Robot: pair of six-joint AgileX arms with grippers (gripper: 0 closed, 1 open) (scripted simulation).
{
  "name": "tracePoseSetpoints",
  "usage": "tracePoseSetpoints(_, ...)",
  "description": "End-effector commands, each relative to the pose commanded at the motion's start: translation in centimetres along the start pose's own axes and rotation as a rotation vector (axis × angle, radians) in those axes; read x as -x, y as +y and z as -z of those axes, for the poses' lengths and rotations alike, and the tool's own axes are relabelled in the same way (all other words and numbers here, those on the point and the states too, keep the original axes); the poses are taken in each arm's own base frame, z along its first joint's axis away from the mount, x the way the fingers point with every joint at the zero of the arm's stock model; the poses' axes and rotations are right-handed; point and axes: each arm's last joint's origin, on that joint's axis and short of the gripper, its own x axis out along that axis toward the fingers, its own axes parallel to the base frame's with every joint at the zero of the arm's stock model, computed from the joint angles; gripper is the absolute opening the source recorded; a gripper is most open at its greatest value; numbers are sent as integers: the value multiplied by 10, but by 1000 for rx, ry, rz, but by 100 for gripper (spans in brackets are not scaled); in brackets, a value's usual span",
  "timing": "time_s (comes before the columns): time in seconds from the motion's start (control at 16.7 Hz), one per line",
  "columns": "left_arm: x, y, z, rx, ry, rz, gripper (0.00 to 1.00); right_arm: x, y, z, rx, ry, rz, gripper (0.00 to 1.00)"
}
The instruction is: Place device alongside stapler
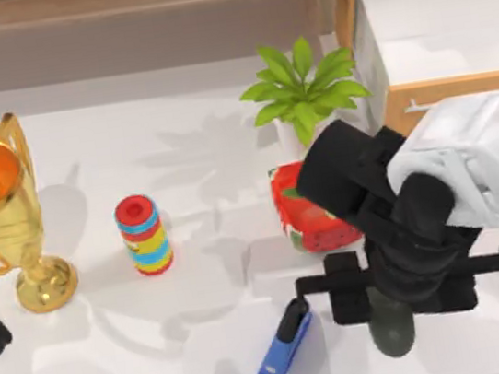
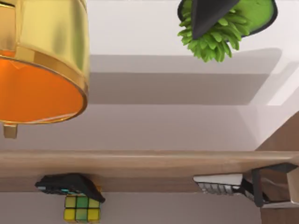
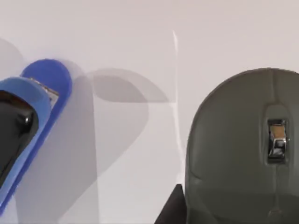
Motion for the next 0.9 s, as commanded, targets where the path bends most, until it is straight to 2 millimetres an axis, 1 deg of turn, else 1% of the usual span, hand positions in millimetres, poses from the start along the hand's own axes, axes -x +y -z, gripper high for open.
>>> tracePoseSetpoints(0.48,0,0,0,0,0,0,100,5,4,-3,3,-35,-33,0)
tracePoseSetpoints(0.72,0,0,0,0,0,0,100,-1,3,-2,3,-29,-26,0)
tracePoseSetpoints(0.9,0,0,0,0,0,0,100,-10,1,0,2,-8,-3,0)
